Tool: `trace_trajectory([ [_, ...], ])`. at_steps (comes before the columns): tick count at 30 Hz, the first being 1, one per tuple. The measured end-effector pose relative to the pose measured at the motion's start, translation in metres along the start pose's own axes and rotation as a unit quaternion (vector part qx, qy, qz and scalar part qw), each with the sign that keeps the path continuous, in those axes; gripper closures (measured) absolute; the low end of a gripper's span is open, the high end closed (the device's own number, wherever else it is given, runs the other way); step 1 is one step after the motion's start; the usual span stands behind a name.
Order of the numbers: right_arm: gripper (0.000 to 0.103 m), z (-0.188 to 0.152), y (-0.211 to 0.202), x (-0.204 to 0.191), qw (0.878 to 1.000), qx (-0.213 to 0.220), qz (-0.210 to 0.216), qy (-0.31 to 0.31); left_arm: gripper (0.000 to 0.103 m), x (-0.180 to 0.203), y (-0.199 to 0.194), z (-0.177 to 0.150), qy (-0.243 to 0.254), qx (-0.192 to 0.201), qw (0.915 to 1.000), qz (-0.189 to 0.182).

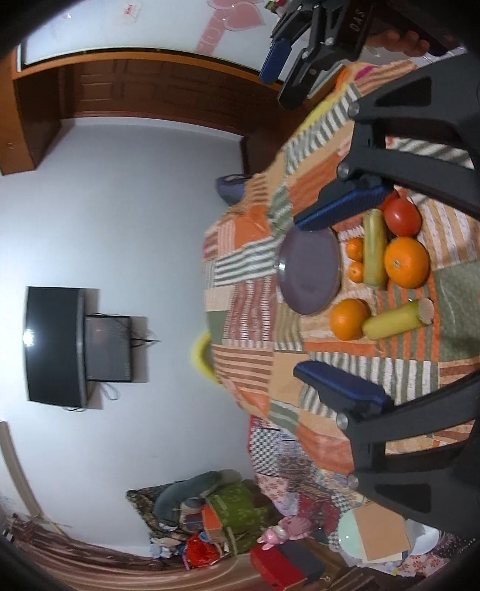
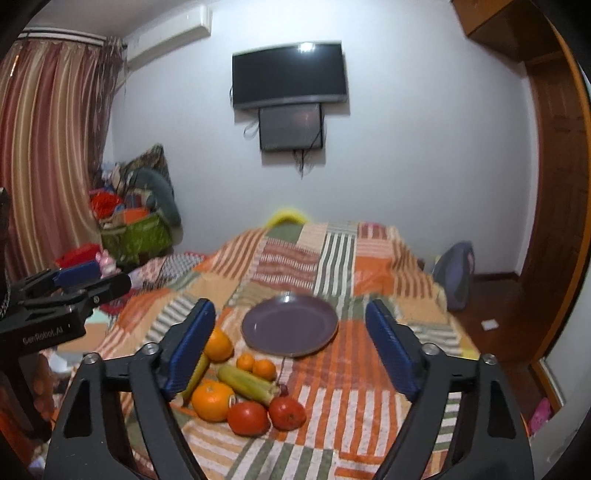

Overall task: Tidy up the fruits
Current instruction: 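Lower the left tool onto the yellow zucchini while the right tool approaches the red tomato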

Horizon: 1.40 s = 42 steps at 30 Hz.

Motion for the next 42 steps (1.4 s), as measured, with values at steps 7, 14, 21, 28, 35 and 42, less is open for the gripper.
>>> trace_trajectory([
  [7,0.049,-0.022,0.04,0.014,0.996,-0.083,0.021,0.002,0.043,-0.014,0.047,-0.018,0.008,-0.073,0.9973,0.008],
  [14,0.049,-0.047,0.075,0.026,0.984,-0.173,0.037,0.003,0.05,-0.03,0.096,-0.042,0.003,-0.159,0.9873,-0.004],
  [21,0.049,-0.069,0.101,0.036,0.972,-0.228,0.053,0.015,0.05,-0.037,0.132,-0.067,-0.01,-0.221,0.9752,-0.016],
  [28,0.049,-0.08,0.117,0.033,0.962,-0.26,0.078,0.026,0.05,-0.038,0.158,-0.08,-0.024,-0.254,0.9666,-0.019],
  [35,0.049,-0.088,0.129,0.03,0.956,-0.278,0.091,0.027,0.05,-0.042,0.178,-0.088,-0.039,-0.276,0.9603,-0.019],
  [42,0.049,-0.088,0.131,0.032,0.955,-0.28,0.094,0.024,0.05,-0.043,0.198,-0.095,-0.054,-0.293,0.9543,-0.022],
])
Point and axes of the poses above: each gripper's, at about its wrist camera, not at the fingertips, and y roughly the way its jaws point, x to its right, z to its top, the point moved 1 cm from there along y, roughly the way its jaws point, and after that the axes turned 7 degrees about -x, right-handed, at the moved point
